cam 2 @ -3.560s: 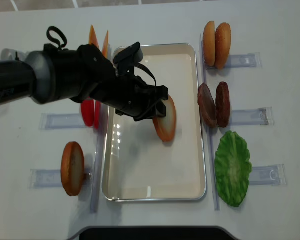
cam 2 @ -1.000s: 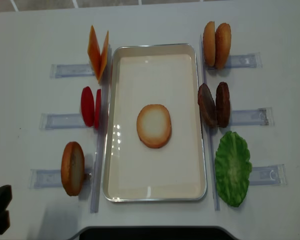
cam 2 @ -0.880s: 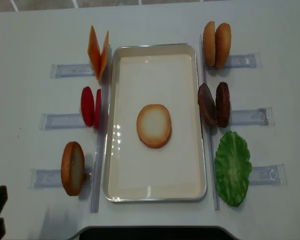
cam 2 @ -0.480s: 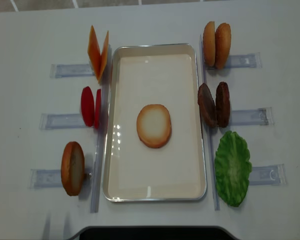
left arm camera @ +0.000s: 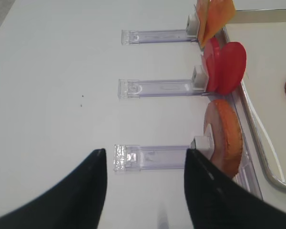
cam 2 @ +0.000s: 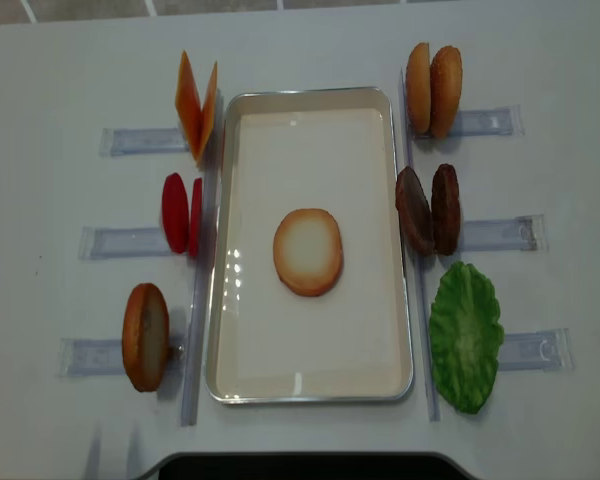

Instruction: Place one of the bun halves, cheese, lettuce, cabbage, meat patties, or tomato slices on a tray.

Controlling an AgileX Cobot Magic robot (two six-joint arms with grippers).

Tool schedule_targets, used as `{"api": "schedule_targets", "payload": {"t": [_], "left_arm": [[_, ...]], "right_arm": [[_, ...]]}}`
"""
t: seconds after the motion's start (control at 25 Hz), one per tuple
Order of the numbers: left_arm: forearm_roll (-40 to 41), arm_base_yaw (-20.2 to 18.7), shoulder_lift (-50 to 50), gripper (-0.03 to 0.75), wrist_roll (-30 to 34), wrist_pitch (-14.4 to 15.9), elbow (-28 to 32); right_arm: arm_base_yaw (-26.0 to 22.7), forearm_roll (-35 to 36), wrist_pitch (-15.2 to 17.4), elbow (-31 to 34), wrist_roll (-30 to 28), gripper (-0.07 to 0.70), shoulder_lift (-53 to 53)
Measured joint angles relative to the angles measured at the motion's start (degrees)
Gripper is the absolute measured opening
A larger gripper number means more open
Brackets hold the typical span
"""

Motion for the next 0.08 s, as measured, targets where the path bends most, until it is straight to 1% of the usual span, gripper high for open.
{"api": "schedule_targets", "payload": {"t": [0.08], "left_arm": [[0.0, 0.0, 0.0, 0.401, 0.0, 0.0, 0.0]], "right_arm": [[0.0, 0.0, 0.0, 0.0, 0.0, 0.419, 0.0]]}}
